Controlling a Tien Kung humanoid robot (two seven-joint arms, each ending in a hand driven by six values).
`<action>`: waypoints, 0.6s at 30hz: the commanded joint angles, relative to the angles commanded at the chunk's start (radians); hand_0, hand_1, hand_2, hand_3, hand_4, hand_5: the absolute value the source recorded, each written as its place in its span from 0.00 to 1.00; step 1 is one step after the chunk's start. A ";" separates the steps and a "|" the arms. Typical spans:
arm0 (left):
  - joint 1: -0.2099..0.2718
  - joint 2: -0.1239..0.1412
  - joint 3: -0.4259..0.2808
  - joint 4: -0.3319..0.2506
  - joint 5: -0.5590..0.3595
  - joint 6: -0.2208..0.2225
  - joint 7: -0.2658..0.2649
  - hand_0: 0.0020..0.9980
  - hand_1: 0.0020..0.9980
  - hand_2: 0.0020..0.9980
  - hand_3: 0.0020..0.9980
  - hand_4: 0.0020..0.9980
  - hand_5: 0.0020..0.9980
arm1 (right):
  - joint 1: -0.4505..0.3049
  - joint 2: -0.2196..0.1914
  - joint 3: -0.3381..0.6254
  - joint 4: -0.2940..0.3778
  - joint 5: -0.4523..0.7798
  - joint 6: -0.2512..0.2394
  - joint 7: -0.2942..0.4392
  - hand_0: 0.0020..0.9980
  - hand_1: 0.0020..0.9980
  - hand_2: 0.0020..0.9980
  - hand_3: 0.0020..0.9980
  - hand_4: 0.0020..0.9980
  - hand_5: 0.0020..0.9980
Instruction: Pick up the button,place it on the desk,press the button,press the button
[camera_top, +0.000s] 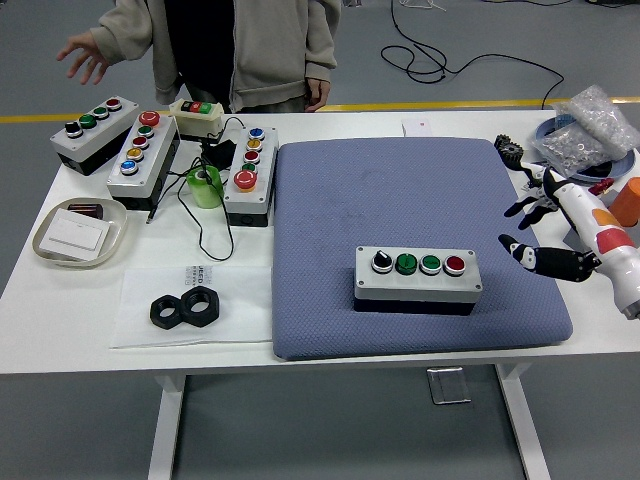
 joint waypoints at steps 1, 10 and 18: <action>0.000 0.000 0.000 0.000 -0.001 0.000 0.000 0.74 0.83 0.85 0.82 0.61 1.00 | 0.000 0.000 -0.002 0.001 -0.016 0.023 -0.008 0.32 0.10 0.23 0.73 0.55 0.00; -0.001 0.001 0.003 0.000 -0.005 0.001 -0.001 0.74 0.83 0.85 0.82 0.60 1.00 | 0.023 0.005 -0.053 -0.008 -0.156 0.159 -0.059 0.29 0.09 0.21 0.73 0.53 0.00; -0.001 0.001 0.004 0.000 -0.006 0.001 -0.001 0.73 0.83 0.85 0.82 0.60 1.00 | 0.052 0.021 -0.087 -0.029 -0.194 0.190 -0.084 0.29 0.08 0.20 0.73 0.51 0.00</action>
